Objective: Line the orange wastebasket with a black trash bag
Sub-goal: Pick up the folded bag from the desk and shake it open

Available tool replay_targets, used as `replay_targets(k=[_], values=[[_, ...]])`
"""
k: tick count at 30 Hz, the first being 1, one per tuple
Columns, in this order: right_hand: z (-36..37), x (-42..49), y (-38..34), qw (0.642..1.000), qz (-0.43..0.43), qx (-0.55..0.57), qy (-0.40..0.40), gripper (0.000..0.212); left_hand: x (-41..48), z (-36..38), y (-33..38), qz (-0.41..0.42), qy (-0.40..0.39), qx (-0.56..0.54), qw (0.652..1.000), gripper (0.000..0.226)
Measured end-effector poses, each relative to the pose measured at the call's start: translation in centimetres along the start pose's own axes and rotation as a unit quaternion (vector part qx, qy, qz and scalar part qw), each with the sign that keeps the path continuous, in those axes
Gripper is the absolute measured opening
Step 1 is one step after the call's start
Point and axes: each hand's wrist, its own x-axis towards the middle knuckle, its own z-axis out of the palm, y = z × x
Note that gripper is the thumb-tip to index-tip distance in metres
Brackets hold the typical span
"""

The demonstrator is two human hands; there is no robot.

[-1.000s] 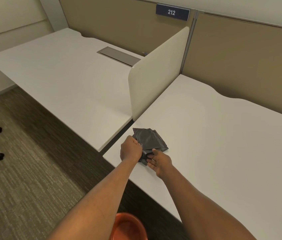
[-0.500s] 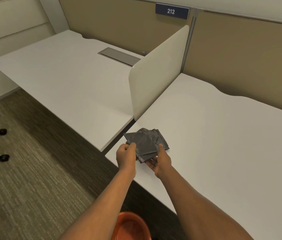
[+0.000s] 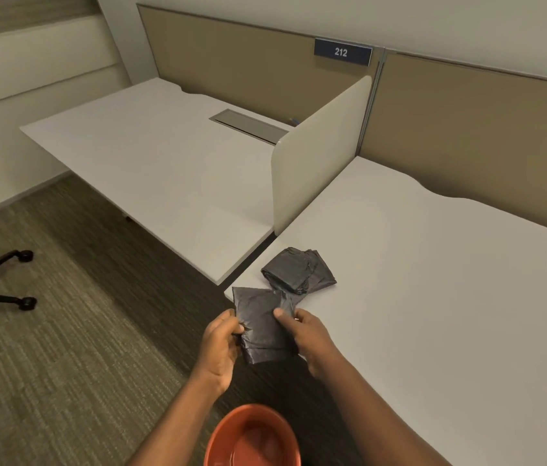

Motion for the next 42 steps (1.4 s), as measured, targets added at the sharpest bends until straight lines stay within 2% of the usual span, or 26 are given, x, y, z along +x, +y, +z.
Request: replay_targets(k=[3,5,8,13,17,20,25,28,31,34,36,37,39,41,42], values=[[1.8,-3.2,0.7,0.999,0.006,0.045,-0.014,0.024,-2.6,-2.2,0.5,-0.034,-0.033,-0.084,0.995,0.012],[3.0,-5.1,1.0,0.998,0.004,0.061,-0.017,0.024,-3.9,-3.1,0.2,-0.078,-0.013,-0.126,0.989,0.017],[5.2,-8.3,1.5,0.998,-0.013,0.056,-0.032,0.019,-5.8,-4.2,-0.8,-0.103,0.008,-0.072,0.992,0.023],[7.9,-12.7,2.3,0.998,-0.055,-0.027,-0.024,0.016,-9.3,-5.9,-0.6,-0.097,-0.048,-0.017,0.994,0.027],[9.3,-16.1,3.3,0.996,-0.070,-0.048,0.021,0.013,-12.1,-7.5,-0.2,-0.067,-0.021,0.068,0.995,0.007],[9.9,-17.7,3.8,0.991,-0.099,-0.086,0.039,0.018,-13.9,-8.8,0.6,-0.037,0.029,0.138,0.989,0.009],[8.6,-19.0,4.3,0.990,-0.108,-0.068,0.064,0.022,-16.9,-11.0,3.1,0.043,0.078,0.196,0.977,0.011],[7.4,-19.2,4.6,0.989,-0.097,-0.077,0.078,0.020,-18.7,-11.7,4.8,0.072,0.083,0.207,0.972,0.011],[6.3,-19.7,4.9,0.986,-0.102,-0.109,0.078,0.007,-20.3,-11.1,5.8,0.090,0.090,0.183,0.975,0.010],[5.5,-20.9,4.9,0.961,-0.156,-0.189,0.126,0.041,-21.7,-9.9,5.8,0.089,0.089,0.137,0.983,0.007],[5.3,-22.5,4.5,0.946,-0.211,-0.204,0.135,0.046,-22.6,-8.9,5.5,0.085,0.081,0.112,0.987,0.007],[5.2,-23.4,4.2,0.947,-0.233,-0.191,0.114,0.038,-23.2,-8.2,5.2,0.082,0.076,0.101,0.989,0.007],[5.4,-25.2,3.4,0.965,-0.229,-0.128,0.020,0.024,-24.3,-6.9,4.5,0.074,0.057,0.080,0.992,0.009],[5.9,-27.0,2.7,0.968,-0.213,-0.112,-0.075,0.025,-25.4,-5.7,3.9,0.061,0.036,0.070,0.995,0.014],[6.0,-27.7,2.5,0.963,-0.218,-0.127,-0.097,0.027,-26.0,-5.3,3.6,0.059,0.023,0.065,0.996,0.017]])
